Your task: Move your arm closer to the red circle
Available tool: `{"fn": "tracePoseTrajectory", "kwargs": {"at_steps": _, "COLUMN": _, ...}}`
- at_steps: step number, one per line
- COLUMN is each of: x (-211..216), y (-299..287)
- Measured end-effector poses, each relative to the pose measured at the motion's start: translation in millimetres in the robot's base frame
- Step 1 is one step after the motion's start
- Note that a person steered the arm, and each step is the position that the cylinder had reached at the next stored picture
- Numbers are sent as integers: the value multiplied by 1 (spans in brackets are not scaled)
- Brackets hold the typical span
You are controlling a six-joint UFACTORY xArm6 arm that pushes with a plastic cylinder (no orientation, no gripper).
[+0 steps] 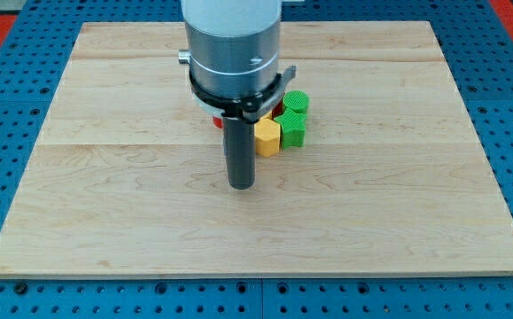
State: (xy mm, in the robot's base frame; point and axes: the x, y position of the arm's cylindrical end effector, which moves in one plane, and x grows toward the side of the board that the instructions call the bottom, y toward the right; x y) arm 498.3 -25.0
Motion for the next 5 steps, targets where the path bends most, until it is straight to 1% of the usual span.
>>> {"fn": "tracePoseTrajectory", "kwargs": {"at_steps": 1, "x": -7, "y": -19}}
{"fn": "tracePoseTrajectory", "kwargs": {"at_steps": 2, "x": -7, "y": -69}}
{"fn": "tracePoseTrajectory", "kwargs": {"at_steps": 3, "x": -28, "y": -87}}
{"fn": "tracePoseTrajectory", "kwargs": {"at_steps": 4, "x": -56, "y": -83}}
{"fn": "tracePoseTrajectory", "kwargs": {"at_steps": 5, "x": -67, "y": -83}}
